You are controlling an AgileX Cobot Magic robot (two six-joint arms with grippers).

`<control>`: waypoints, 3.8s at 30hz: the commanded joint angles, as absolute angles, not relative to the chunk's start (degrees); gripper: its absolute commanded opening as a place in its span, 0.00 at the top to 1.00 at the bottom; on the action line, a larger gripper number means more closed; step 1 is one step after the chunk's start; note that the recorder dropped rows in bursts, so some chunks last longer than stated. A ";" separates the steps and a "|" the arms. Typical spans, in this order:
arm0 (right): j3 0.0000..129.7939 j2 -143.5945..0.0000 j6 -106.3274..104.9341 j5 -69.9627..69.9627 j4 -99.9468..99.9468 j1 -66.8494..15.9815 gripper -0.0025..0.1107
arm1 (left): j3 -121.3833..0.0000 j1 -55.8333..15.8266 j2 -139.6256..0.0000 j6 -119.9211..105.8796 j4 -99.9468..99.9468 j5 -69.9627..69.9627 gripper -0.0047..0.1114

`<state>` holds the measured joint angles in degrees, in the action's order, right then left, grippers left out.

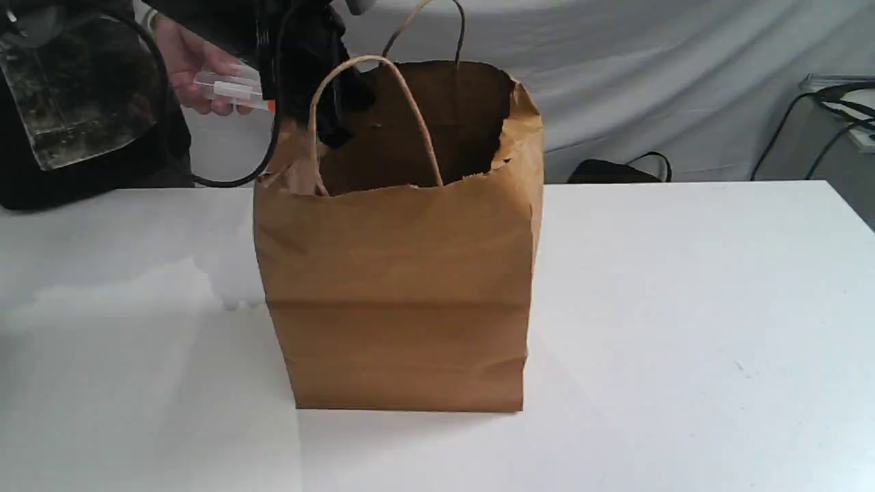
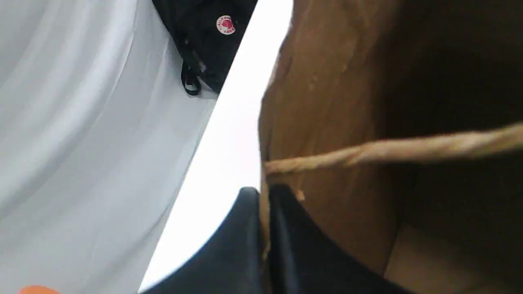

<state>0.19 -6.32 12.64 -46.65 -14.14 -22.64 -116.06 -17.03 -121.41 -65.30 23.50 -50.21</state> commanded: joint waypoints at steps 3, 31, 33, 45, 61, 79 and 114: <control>0.77 -18.20 8.27 -53.35 -13.83 -22.76 0.98 | -116.30 -17.25 -121.36 -64.48 24.04 -50.42 0.96; 58.52 -82.42 56.17 -37.92 -78.22 -22.76 0.38 | -116.30 -17.25 -121.36 -64.48 24.04 -52.91 0.96; 60.26 -83.36 56.17 -37.92 -78.68 -22.76 0.39 | -116.30 -17.25 -121.36 -64.48 24.04 -53.05 0.96; 66.80 -90.34 57.11 -33.40 -80.98 -22.64 0.40 | -116.30 -17.25 -121.36 -64.36 23.79 -54.40 0.96; 66.80 -93.21 64.23 -43.50 -95.01 -22.64 0.98 | -122.66 -17.25 -120.82 -31.56 9.98 -64.26 0.96; 71.35 -81.08 74.23 -41.05 -83.60 -22.75 0.98 | -115.49 -17.25 -119.26 -10.94 6.96 -69.96 0.96; 90.73 -98.19 87.22 -39.54 -94.34 -22.75 0.98 | -109.96 -16.07 -116.36 -26.50 10.96 -69.96 0.96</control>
